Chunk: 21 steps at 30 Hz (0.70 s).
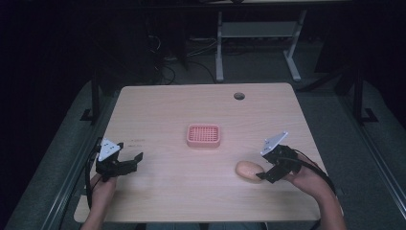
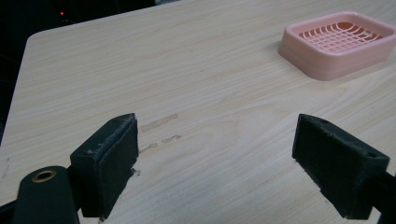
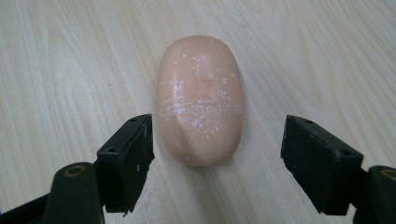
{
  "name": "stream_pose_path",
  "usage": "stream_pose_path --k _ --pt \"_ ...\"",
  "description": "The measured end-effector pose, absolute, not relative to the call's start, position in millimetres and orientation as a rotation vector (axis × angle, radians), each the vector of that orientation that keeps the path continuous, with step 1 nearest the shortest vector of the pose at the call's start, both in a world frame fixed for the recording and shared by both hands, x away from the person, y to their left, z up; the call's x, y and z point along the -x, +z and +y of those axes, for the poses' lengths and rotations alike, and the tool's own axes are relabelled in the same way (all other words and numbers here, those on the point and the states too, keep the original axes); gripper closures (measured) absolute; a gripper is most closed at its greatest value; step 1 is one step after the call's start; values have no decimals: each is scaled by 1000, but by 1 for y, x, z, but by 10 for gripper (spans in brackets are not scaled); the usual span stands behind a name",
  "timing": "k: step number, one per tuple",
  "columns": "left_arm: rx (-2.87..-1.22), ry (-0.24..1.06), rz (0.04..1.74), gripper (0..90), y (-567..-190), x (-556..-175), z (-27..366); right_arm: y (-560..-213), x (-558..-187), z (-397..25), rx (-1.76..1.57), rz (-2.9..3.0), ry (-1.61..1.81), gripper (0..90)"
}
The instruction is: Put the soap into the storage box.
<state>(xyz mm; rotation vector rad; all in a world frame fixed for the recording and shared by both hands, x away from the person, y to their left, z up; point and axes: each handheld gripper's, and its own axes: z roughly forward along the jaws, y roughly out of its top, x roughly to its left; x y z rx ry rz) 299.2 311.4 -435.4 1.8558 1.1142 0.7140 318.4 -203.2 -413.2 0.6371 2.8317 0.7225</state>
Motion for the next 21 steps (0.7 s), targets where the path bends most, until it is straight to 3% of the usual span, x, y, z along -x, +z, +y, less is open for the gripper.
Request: stream_pose_path --k 21 --pt "-1857 712 1111 142 -435 -300 311 -425 -331 -174 -605 2900 587 244"
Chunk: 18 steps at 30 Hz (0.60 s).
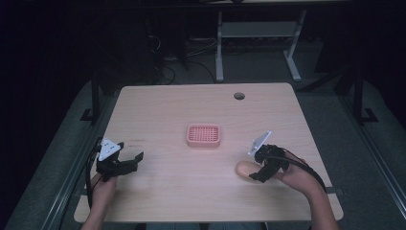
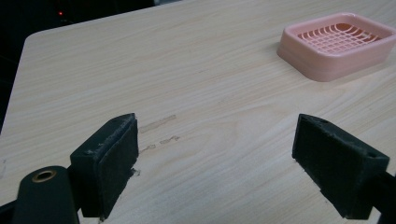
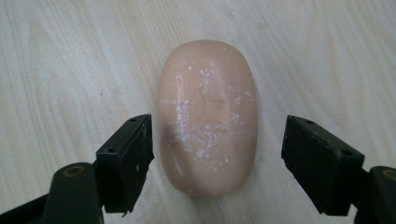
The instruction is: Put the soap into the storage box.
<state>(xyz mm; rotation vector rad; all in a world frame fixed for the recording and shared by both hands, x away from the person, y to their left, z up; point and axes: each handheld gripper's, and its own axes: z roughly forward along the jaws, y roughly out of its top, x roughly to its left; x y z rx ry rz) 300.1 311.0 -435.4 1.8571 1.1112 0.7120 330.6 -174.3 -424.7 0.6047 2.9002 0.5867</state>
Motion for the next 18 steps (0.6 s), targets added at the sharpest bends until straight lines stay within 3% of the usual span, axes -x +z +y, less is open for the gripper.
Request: stream_pose_path --k 18 --pt "-1853 707 1110 142 -435 -300 311 -440 -340 -159 -623 2963 497 246"
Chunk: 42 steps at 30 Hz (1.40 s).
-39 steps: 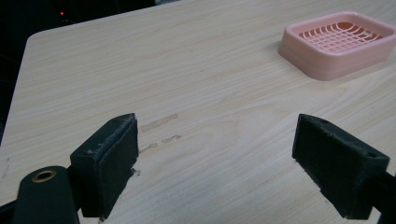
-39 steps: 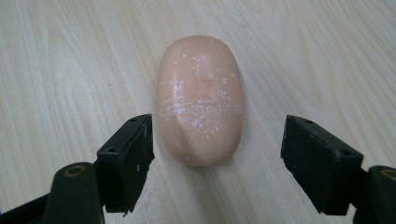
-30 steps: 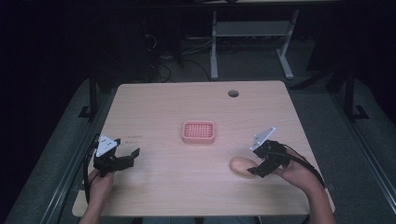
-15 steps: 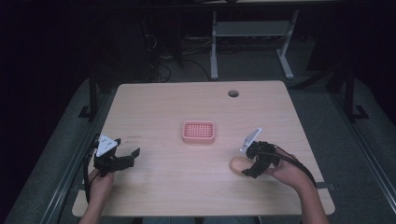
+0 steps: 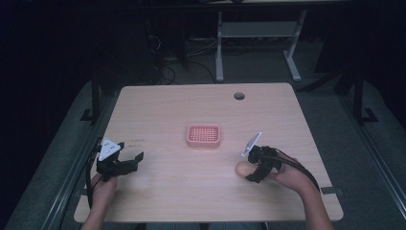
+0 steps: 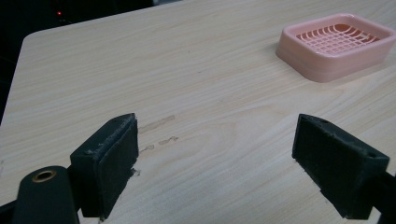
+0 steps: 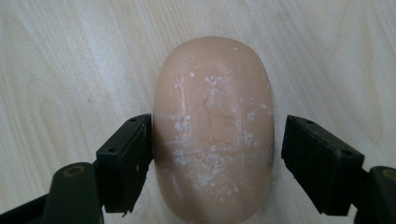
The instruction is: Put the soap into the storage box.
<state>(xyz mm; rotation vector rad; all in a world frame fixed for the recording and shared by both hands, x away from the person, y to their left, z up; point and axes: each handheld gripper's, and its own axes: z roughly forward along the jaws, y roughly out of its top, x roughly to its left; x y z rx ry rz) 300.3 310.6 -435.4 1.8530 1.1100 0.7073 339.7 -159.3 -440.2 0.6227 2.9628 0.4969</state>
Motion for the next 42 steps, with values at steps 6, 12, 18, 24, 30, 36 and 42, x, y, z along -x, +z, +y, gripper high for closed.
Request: stream_pose_path --k 6,12,18,24,30,36,42 --pt "-1843 709 1110 142 -435 -300 311 -445 -342 -154 -620 2983 467 261" --pt "-1844 710 1110 142 -435 -300 312 -447 -344 -153 -623 2999 451 281" --pt "-1842 710 1108 142 -435 -300 311 -446 -343 -153 -613 3004 456 310" --pt "-1842 711 1110 142 -435 -300 312 -445 -343 -151 -606 3005 432 318" --pt "-1841 710 1112 142 -435 -300 312 -444 -341 -148 -567 3000 411 320" --pt "-1841 711 1112 142 -435 -300 312 -434 -345 -151 -586 2978 471 320" --pt "-1841 709 1109 142 -435 -300 312 -429 -349 -152 -592 2968 475 320"
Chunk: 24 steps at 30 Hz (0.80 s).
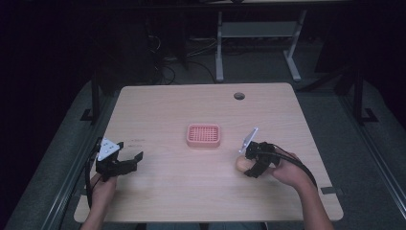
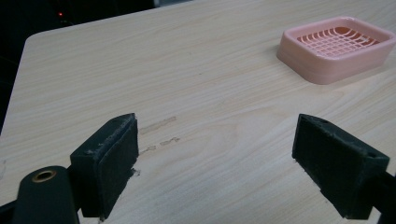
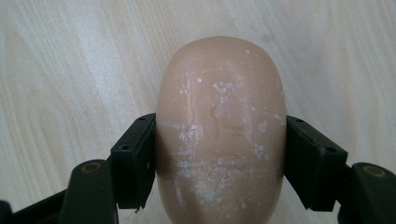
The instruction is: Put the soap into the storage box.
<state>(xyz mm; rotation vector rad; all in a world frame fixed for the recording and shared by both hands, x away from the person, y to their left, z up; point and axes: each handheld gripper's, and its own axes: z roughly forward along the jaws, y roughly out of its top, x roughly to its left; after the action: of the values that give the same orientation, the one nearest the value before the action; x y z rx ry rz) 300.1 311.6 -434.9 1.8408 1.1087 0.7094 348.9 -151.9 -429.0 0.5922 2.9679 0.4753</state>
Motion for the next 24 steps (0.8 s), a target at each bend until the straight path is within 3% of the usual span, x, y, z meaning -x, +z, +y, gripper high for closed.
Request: stream_pose_path --k 24 --pt "-1837 701 1120 142 -435 -300 311 -414 -377 -134 -551 3006 499 320"
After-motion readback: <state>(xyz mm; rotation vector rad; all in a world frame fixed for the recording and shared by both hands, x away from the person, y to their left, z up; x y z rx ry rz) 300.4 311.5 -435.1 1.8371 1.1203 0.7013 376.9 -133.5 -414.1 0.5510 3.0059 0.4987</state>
